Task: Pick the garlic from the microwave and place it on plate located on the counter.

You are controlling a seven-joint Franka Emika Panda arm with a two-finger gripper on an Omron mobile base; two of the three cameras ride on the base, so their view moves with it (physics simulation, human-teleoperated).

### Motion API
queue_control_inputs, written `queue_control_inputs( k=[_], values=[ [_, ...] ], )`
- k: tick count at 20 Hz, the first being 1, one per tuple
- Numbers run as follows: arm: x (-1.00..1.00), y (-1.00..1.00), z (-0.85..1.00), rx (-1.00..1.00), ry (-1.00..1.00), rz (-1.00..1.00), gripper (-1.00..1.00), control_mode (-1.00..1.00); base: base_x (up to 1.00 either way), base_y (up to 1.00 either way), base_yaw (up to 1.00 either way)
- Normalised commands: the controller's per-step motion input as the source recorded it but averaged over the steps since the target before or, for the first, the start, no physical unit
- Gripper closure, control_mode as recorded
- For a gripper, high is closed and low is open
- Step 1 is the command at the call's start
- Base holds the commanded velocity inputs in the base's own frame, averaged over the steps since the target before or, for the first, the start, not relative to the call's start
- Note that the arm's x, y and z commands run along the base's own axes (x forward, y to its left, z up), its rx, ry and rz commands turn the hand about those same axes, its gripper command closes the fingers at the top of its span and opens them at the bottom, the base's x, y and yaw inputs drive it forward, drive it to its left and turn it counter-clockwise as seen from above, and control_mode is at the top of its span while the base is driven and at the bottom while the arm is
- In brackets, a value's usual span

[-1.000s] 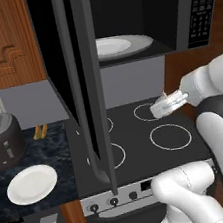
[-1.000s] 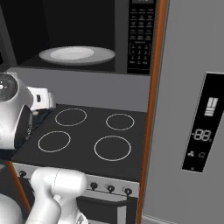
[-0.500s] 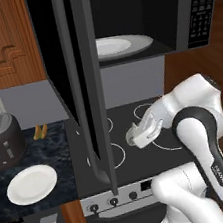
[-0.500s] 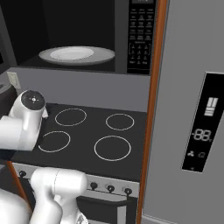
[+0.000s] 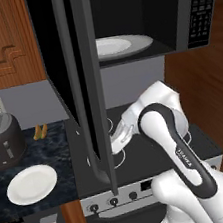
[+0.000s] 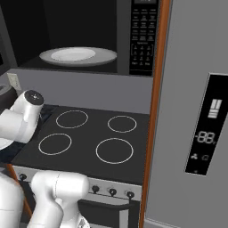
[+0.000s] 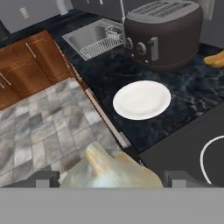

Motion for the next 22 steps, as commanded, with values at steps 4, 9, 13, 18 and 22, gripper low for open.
queue_control_inputs(
  k=[4,9,13,18,22],
  values=[
    [0.38,0.28,-0.61,0.00,0.00,0.07,1.00,-1.00,0.00,0.00,0.00],
    [0.16,0.56,-0.55,0.00,-0.03,0.03,1.00,-1.00,0.00,0.00,0.00],
    [0.23,0.66,-0.12,0.00,0.00,0.00,1.00,-1.00,0.00,0.00,0.00],
    [0.44,0.59,-0.10,0.00,0.00,0.00,1.00,-1.00,0.00,0.00,0.00],
    [0.60,0.49,-0.30,0.00,0.00,0.00,1.00,-1.00,0.00,0.00,0.00]
  ],
)
